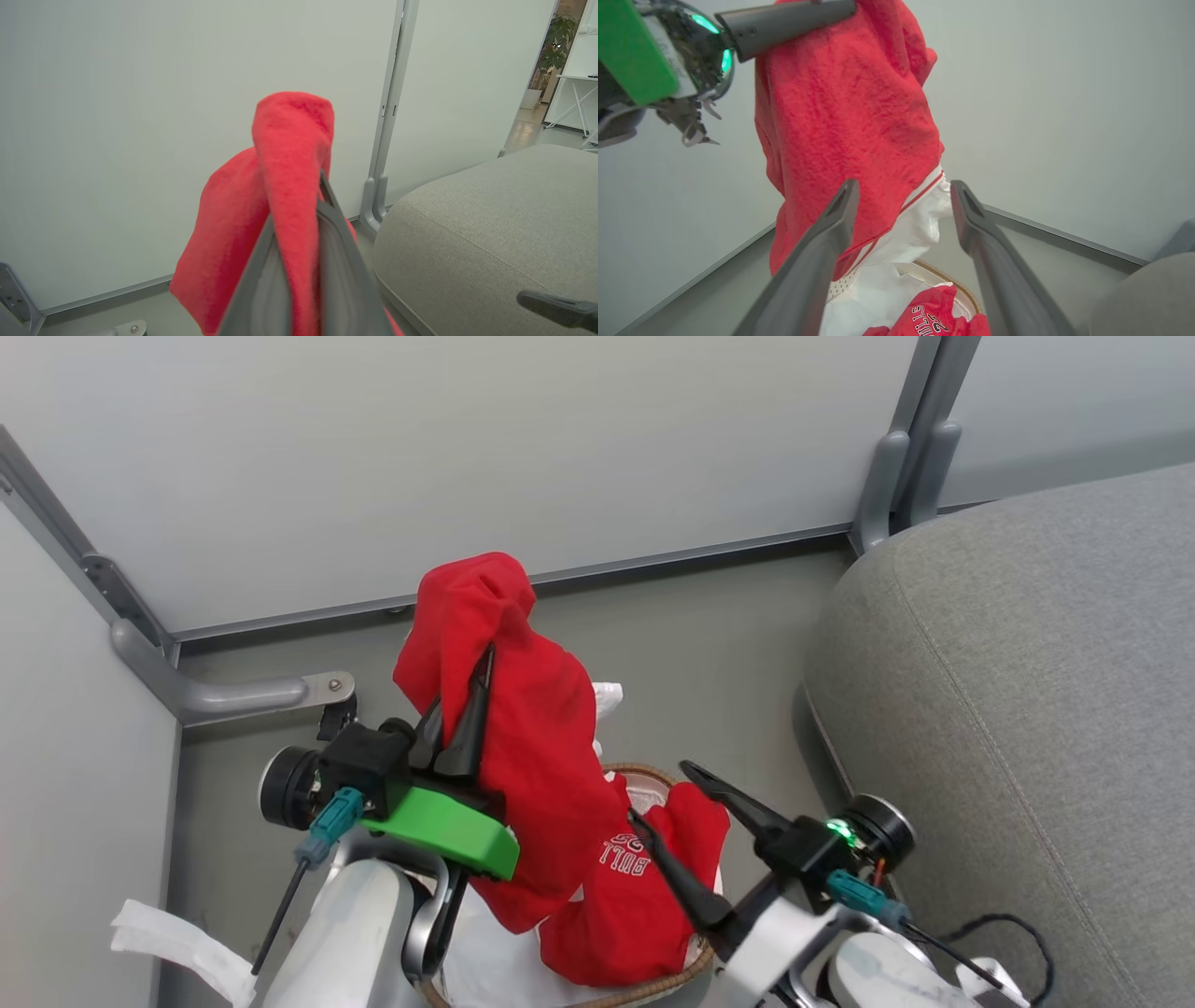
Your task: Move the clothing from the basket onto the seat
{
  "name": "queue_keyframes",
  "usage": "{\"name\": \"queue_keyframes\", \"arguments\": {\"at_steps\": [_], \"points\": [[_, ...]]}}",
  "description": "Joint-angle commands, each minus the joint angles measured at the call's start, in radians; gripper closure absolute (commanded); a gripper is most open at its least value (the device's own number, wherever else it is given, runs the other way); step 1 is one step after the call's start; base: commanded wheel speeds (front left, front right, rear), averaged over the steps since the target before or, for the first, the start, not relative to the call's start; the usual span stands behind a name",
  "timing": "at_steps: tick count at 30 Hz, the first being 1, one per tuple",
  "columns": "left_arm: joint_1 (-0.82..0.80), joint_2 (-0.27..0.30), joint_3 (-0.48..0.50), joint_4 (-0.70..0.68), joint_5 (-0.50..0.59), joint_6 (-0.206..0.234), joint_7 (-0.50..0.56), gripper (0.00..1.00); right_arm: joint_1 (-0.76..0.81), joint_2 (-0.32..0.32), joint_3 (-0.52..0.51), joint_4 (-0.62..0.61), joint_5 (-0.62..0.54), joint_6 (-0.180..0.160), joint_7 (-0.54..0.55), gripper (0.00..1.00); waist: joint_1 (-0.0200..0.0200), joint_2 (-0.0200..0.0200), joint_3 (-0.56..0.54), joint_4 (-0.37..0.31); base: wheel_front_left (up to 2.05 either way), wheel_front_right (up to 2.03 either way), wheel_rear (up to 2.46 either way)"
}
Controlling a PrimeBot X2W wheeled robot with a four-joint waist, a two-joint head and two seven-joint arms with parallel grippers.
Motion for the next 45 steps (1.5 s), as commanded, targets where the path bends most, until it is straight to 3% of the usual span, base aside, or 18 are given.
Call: {"name": "queue_keyframes", "arguments": {"at_steps": [1,13,26,41,42,44,45], "points": [[-0.019,0.001,-0.004,-0.004,0.002,-0.003,-0.001,1.00,-0.031,-0.003,0.023,0.014,0.013,-0.001,-0.002,0.00,0.0001,-0.0001,0.004,0.006,0.00,0.00,0.00],[-0.047,-0.004,-0.072,-0.003,-0.010,-0.003,-0.001,1.00,-0.184,0.029,0.176,0.162,0.042,-0.001,-0.002,0.00,0.0001,-0.0001,0.025,0.054,0.00,0.00,0.00],[-0.076,-0.007,-0.149,-0.018,-0.059,-0.003,-0.001,1.00,-0.263,0.057,0.182,0.316,0.004,-0.001,-0.002,0.00,0.0001,-0.0001,0.037,0.113,0.00,0.00,0.00],[-0.119,-0.007,-0.276,-0.039,-0.107,-0.003,0.000,1.00,-0.329,0.056,0.194,0.379,0.054,-0.001,-0.002,0.00,0.0001,-0.0001,0.071,0.188,0.00,0.00,0.00],[-0.120,-0.007,-0.283,-0.041,-0.112,-0.003,0.000,1.00,-0.331,0.056,0.192,0.380,0.059,-0.001,-0.002,0.08,0.0001,-0.0001,0.073,0.192,0.00,0.00,0.00],[-0.122,-0.007,-0.287,-0.041,-0.118,-0.003,0.000,1.00,-0.331,0.056,0.193,0.385,0.065,-0.001,-0.002,1.00,0.0001,-0.0001,0.075,0.197,0.00,0.00,0.00],[-0.123,-0.007,-0.289,-0.041,-0.121,-0.003,0.000,1.00,-0.330,0.056,0.190,0.381,0.073,-0.001,-0.002,1.00,0.0001,-0.0001,0.076,0.199,0.00,0.00,0.00]]}}
